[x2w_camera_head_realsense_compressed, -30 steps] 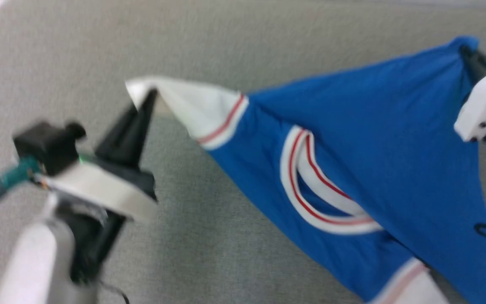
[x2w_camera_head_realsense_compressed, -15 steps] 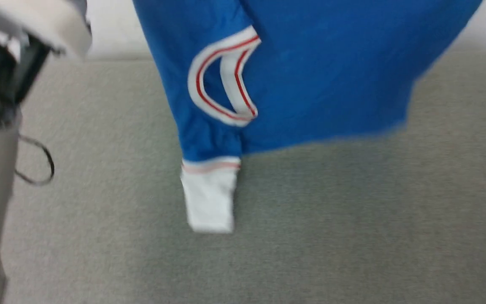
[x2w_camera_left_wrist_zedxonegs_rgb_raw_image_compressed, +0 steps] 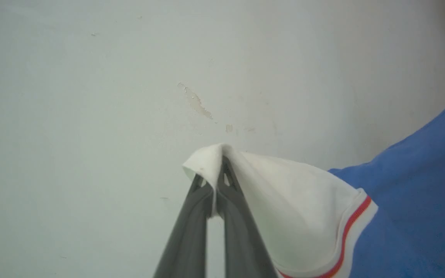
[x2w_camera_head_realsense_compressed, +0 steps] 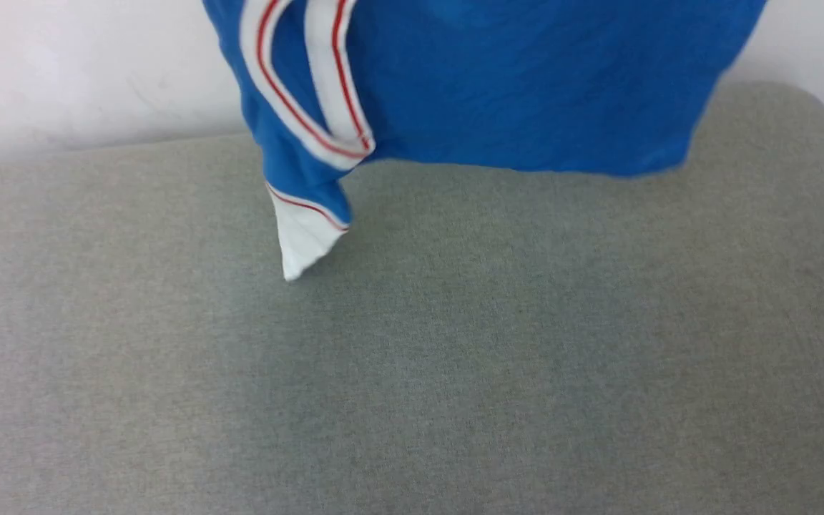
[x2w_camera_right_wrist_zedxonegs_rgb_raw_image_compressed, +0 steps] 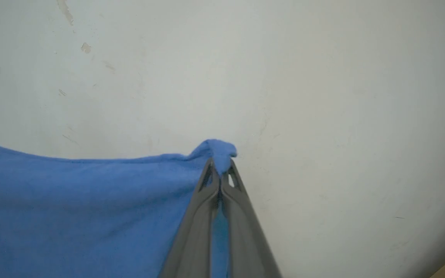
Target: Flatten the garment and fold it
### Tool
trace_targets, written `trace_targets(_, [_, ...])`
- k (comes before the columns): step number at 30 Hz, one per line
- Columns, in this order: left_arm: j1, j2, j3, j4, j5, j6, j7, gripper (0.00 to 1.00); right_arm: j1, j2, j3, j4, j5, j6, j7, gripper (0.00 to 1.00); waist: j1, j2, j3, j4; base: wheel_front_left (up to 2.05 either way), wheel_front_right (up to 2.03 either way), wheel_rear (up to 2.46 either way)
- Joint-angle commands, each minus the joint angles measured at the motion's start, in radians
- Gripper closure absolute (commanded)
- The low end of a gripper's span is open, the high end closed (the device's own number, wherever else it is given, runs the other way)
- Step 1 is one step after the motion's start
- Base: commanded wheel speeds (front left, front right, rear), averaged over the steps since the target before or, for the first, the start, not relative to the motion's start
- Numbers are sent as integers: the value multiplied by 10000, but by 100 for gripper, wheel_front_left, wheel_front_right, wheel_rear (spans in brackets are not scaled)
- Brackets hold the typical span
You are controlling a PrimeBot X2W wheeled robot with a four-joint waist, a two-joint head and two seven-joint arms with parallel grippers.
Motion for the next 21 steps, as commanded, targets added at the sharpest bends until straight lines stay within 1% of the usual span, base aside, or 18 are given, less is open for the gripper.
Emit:
trace_targets(1, [-308,24,-72,247,-102,-64,-117,100,-304,42,103,268,-121,-7,-69,100,1,0,382,-116,0,0,0])
trace_targets(6, [-1008,169,-252,565,-202,-64,-331,100,-961,30,-47,764,-261,-7,-157,100,1,0,1186,-168,0,0,0])
trace_targets(9, [-1539,231,-209,661,-41,-54,-520,100,-1323,-36,-182,781,-406,-7,-237,100,1,0,1832,-139,0,0,0])
trace_targets(12, [-2102,199,-159,782,254,79,-881,100,-1728,-104,-359,746,-637,-7,-493,100,1,0,2460,-29,0,0,0])
trace_targets(17, [-3099,42,-53,1040,779,400,-1736,100,-2642,-159,-528,696,-1009,-7,-1258,100,1,0,3328,142,0,0,0])
trace_targets(21, [-3751,-75,21,1307,917,462,-2123,100,-3307,-160,-444,982,-1205,-7,-1665,100,1,0,3963,123,0,0,0])
